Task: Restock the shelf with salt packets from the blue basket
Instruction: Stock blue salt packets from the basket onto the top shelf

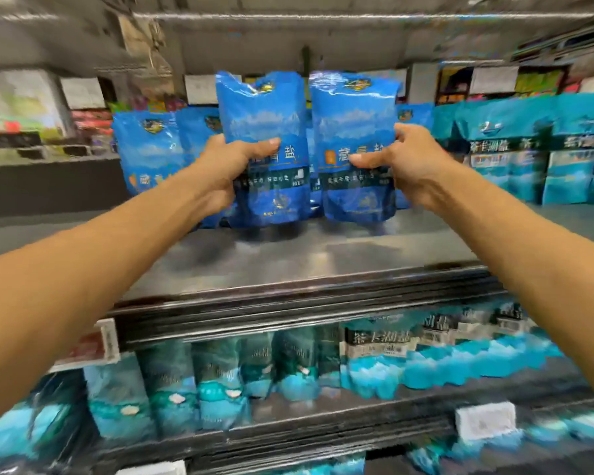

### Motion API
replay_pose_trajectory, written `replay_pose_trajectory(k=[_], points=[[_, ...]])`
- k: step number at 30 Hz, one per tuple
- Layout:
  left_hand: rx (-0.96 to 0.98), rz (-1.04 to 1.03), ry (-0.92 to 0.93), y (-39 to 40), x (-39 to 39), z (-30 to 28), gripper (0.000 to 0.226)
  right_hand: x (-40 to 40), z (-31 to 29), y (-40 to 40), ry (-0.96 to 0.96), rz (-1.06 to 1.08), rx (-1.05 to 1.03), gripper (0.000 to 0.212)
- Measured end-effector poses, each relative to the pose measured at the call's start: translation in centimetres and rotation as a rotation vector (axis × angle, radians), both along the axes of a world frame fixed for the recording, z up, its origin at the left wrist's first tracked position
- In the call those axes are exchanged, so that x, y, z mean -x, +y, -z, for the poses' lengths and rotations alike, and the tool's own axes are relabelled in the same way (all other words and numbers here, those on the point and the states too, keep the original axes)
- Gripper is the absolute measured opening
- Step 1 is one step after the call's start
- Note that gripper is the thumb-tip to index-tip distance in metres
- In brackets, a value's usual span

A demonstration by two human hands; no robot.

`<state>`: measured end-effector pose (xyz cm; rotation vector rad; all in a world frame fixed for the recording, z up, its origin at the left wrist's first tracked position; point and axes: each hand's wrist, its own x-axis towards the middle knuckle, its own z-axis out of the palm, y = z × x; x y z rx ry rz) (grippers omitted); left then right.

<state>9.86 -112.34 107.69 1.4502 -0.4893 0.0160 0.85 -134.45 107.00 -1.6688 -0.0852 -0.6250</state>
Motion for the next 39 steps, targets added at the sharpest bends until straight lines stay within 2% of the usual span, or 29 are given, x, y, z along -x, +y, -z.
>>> replay_pose_trajectory(k=[4,8,10,12,15,18,20,23,25,29,39], points=[[-0.066,-0.074,-0.024,-1.6,-4.4,1.4,0.044,-5.3,0.2,-2.2,0.088,-0.063,-0.039,0.044],[-0.126,-0.069,-0.051,-2.8,-6.9,3.0,0.04,-8.2,1.5,-3.7,0.142,-0.082,-0.061,0.034],[-0.166,-0.076,-0.084,-2.8,-7.6,3.4,0.035,-8.8,2.6,-4.7,0.186,-0.089,-0.03,0.042],[-0.334,-0.114,-0.184,-2.1,-7.7,3.8,0.041,-8.6,3.2,-5.7,0.245,-0.06,0.126,0.045],[-0.726,-0.244,-0.309,-0.6,-7.4,4.6,0.048,-7.9,3.3,-6.9,0.312,-0.04,0.397,0.034],[-1.027,-0.386,-0.434,0.1,-6.7,5.0,0.057,-7.6,3.5,-7.2,0.291,-0.056,0.452,0.028],[-1.124,-0.418,-0.484,0.1,-6.3,4.6,0.058,-7.7,3.6,-7.1,0.285,-0.02,0.457,0.025],[-1.175,-0.386,-0.429,-0.1,-6.3,4.3,0.058,-8.3,3.6,-6.7,0.317,0.035,0.456,0.037],[-1.211,-0.391,-0.455,-0.4,-6.8,4.1,0.058,-8.7,3.6,-6.3,0.324,0.02,0.453,0.044],[-1.26,-0.453,-0.543,-1.1,-7.6,3.8,0.056,-9.9,3.5,-6.2,0.307,0.028,0.472,0.034],[-1.344,-0.484,-0.58,-1.0,-7.3,3.7,0.058,-10.6,3.2,-5.0,0.341,0.197,0.608,0.055]])
